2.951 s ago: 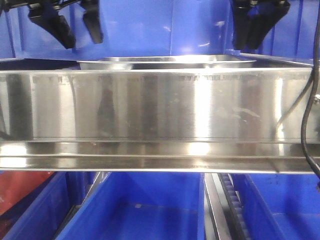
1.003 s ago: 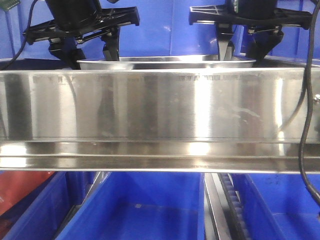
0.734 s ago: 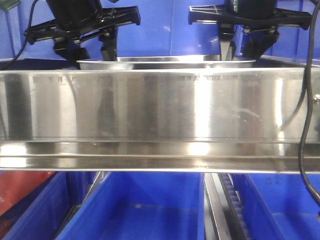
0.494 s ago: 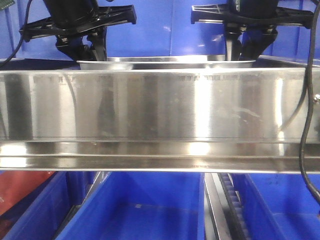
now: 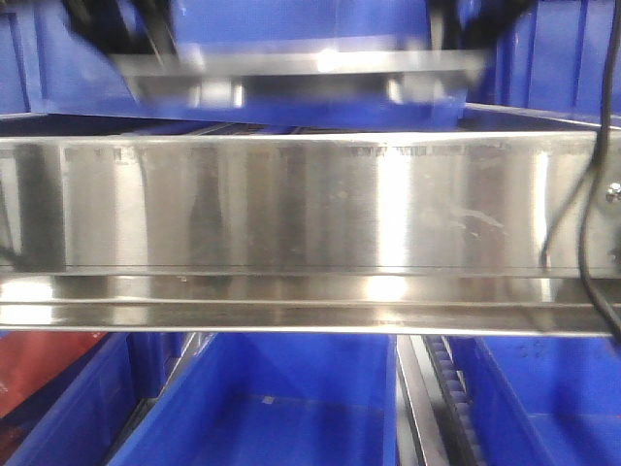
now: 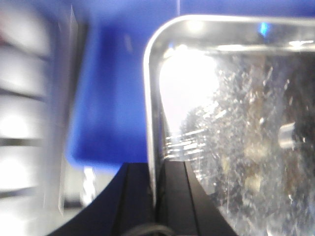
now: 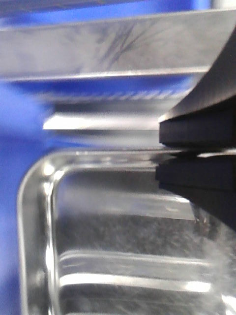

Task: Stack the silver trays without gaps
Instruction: 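Lift the silver tray off the shelf with both grippers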

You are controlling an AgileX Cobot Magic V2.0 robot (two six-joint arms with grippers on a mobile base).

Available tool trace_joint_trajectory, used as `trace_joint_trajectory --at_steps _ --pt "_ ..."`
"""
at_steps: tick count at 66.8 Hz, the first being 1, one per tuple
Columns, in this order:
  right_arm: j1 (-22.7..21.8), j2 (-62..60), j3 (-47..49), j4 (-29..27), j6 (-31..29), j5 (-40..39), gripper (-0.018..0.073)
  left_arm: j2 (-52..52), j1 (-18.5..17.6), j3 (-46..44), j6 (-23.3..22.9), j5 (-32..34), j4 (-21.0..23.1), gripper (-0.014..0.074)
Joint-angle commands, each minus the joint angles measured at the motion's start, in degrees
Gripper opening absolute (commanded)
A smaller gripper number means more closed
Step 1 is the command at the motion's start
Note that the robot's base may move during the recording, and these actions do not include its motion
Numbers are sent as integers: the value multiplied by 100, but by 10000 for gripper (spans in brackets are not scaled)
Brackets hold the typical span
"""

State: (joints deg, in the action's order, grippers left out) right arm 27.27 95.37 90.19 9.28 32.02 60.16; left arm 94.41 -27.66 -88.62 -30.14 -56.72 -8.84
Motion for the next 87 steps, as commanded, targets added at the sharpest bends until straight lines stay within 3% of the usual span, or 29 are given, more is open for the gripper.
trace_joint_trajectory --at_steps 1,23,40,50,60,70,87 --pt "132 -352 36 92 132 -297 -6 -404 -194 -19 -300 37 -422 -16" --pt "836 -1419 -214 1315 1005 -62 -6 -1348 -1351 65 -1440 -106 -1632 -16" --pt "1567 -2352 -1167 2261 1975 -122 -6 -2049 -2403 825 -2855 -110 -2884 -16" --pt "2088 -2730 -1720 2690 2571 40 -6 -2352 -3079 1347 -3545 -488 -3617 -16" --pt "2728 -2937 -2085 2971 3063 370 -6 -2579 -3607 1755 -3897 -604 -3706 -16" --pt "3506 -2989 -2240 3453 3615 940 -6 -2845 -3895 2158 -4334 -764 -3779 -16" --pt "3722 -2989 -2240 3465 3786 878 -6 -3058 -3908 2343 -4364 -736 -3818 -16"
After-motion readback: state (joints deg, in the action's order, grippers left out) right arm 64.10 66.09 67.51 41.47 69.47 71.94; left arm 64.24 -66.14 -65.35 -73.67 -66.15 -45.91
